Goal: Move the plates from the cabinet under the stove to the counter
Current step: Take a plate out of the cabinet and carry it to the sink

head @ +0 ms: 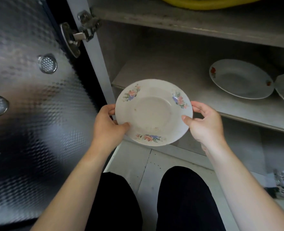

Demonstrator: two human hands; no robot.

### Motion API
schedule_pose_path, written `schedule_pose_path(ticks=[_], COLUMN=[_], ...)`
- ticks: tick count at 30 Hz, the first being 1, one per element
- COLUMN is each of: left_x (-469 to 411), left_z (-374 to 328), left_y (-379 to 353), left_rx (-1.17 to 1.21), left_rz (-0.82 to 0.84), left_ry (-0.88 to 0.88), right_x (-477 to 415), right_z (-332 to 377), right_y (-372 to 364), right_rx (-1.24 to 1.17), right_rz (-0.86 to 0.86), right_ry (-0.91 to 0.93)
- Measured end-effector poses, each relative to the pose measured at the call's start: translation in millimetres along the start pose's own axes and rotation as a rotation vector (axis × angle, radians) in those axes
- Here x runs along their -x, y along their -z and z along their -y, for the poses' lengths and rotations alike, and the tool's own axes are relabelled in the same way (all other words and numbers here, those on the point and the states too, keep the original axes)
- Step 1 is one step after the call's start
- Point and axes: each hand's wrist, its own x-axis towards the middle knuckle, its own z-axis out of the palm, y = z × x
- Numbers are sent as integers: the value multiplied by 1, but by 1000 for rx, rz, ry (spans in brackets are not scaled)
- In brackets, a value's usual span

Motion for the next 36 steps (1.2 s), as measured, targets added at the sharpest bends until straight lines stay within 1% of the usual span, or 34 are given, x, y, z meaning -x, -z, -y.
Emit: schedule_pose_path(ticks=[3, 7, 9, 12, 16, 20, 25, 28, 32, 36], left_x=[4, 26, 44, 75, 116, 161, 210, 231, 258, 281], left_z=[-3, -38, -65, -110, -170, -250, -346, -394, -435, -453], left_y=[7, 24, 38, 67, 110, 157, 198, 216, 240, 274], left_rx=[-10, -13, -19, -91, -170, -236, -210, -132, -13, 43], left_rz=[-26, -54, -62, -39, -31, -13, -57, -99, -194, -304], left_ry=[26, 109, 201, 331, 433, 537, 515, 461, 362, 307], right_x=[6, 26, 44, 75, 118, 161, 197, 209, 227, 250], right_z=[7, 44, 71, 117, 182, 266, 369, 413, 448, 469], right_y=[-5, 0, 8, 23, 44, 75, 122, 142, 151, 133], right_rx=[13, 41, 64, 135, 236, 275, 291, 206, 63, -2], right_rz=[7, 11, 24, 68, 142, 232, 326, 337, 360, 434], right_ry=[-22, -92, -124, -175, -271, -279, -192, -138, -54, -20])
